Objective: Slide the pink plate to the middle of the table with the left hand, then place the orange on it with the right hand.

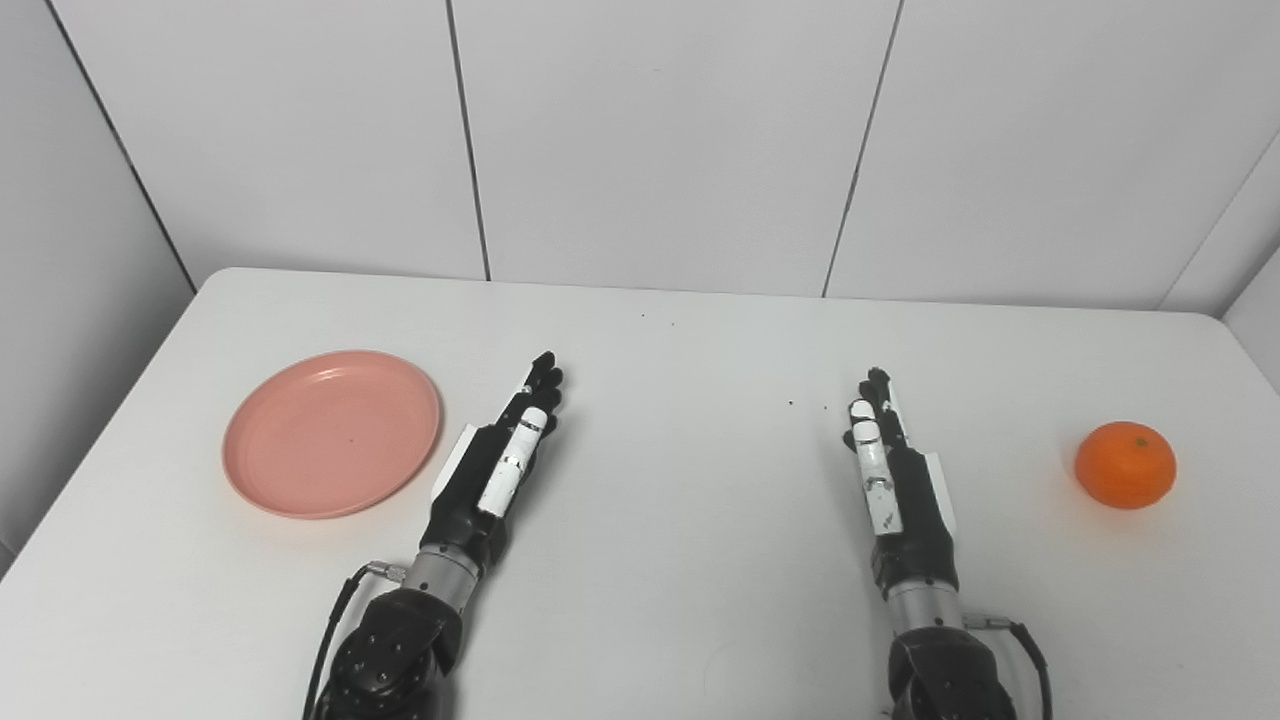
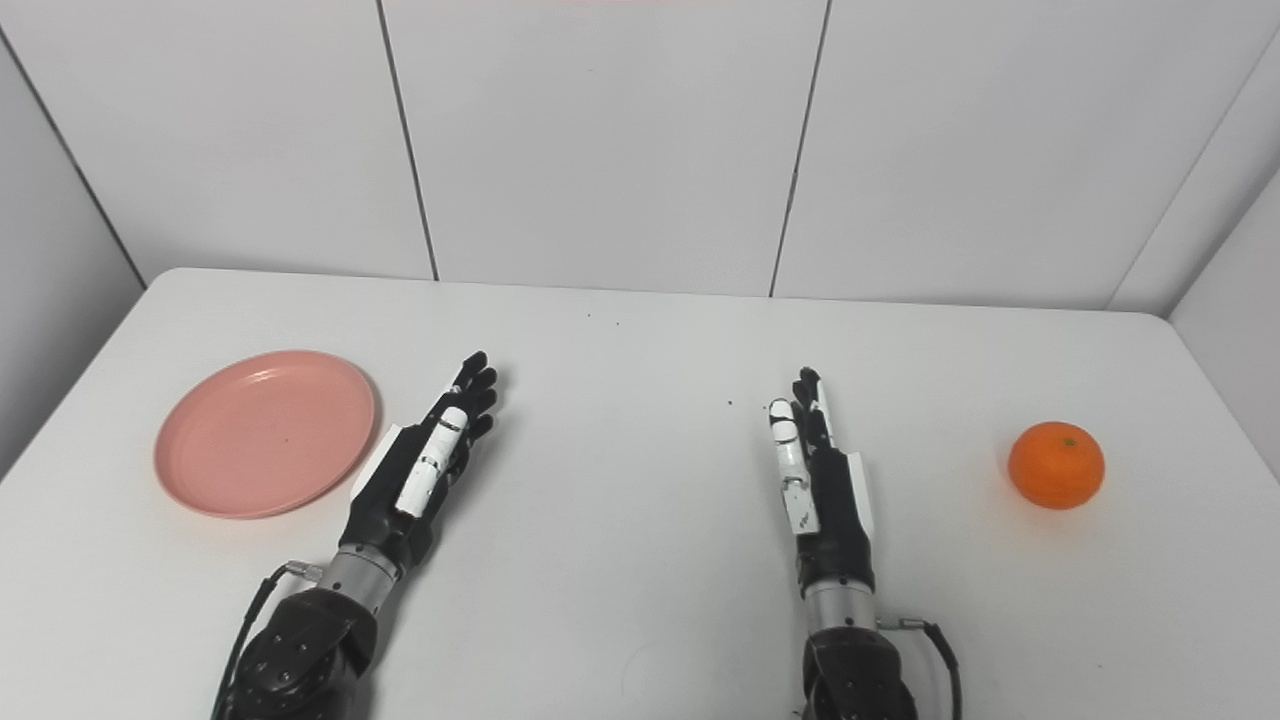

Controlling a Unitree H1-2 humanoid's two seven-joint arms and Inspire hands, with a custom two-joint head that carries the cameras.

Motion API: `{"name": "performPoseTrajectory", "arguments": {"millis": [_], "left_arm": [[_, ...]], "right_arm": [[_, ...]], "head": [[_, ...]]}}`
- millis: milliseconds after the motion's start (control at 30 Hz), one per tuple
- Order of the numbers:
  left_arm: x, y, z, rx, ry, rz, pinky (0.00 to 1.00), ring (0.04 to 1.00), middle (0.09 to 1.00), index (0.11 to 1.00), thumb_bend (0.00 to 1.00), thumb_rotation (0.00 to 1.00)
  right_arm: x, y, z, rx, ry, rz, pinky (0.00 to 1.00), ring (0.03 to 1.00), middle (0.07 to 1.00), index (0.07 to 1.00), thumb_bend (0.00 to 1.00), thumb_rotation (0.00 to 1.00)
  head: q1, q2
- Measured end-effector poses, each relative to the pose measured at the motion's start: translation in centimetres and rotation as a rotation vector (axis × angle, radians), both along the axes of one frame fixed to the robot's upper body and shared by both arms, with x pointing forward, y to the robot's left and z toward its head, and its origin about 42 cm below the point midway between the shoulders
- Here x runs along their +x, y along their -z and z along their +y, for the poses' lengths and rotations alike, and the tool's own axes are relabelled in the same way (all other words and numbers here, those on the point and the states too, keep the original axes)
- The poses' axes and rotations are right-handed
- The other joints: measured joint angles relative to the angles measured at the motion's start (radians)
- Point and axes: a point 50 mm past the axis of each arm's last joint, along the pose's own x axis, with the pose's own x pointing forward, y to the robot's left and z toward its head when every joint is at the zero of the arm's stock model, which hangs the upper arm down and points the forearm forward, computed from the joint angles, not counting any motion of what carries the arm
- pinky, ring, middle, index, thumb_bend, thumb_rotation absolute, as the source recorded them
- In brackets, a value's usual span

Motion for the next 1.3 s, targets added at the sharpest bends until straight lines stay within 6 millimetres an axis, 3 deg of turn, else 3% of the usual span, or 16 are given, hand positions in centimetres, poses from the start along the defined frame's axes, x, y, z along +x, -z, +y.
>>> {"name": "performPoseTrajectory", "arguments": {"millis": [900, 1167, 1300], "left_arm": [[0.0, 0.0, 0.1, -0.012, -0.001, 0.001, 1.0, 1.0, 1.0, 1.0, 0.37, 0.97], [-0.1, 0.0, -0.8, -0.025, 0.005, 0.003, 1.0, 1.0, 1.0, 1.0, 0.38, 0.94], [-0.1, 0.5, -2.0, -0.021, 0.016, 0.019, 1.0, 1.0, 1.0, 1.0, 0.37, 0.92]], "right_arm": [[0.0, 0.0, 0.0, -0.002, -0.001, 0.0, 0.93, 0.96, 0.976, 0.982, 0.23, 1.0], [-0.2, 0.2, -0.7, 0.013, -0.021, 0.007, 0.94, 0.964, 0.987, 1.0, 0.25, 1.0], [-0.3, 0.4, -1.7, 0.022, -0.035, 0.01, 0.96, 0.975, 0.993, 1.0, 0.25, 1.0]], "head": [[0.008, -0.002], [0.094, -0.026], [0.199, -0.069]]}}
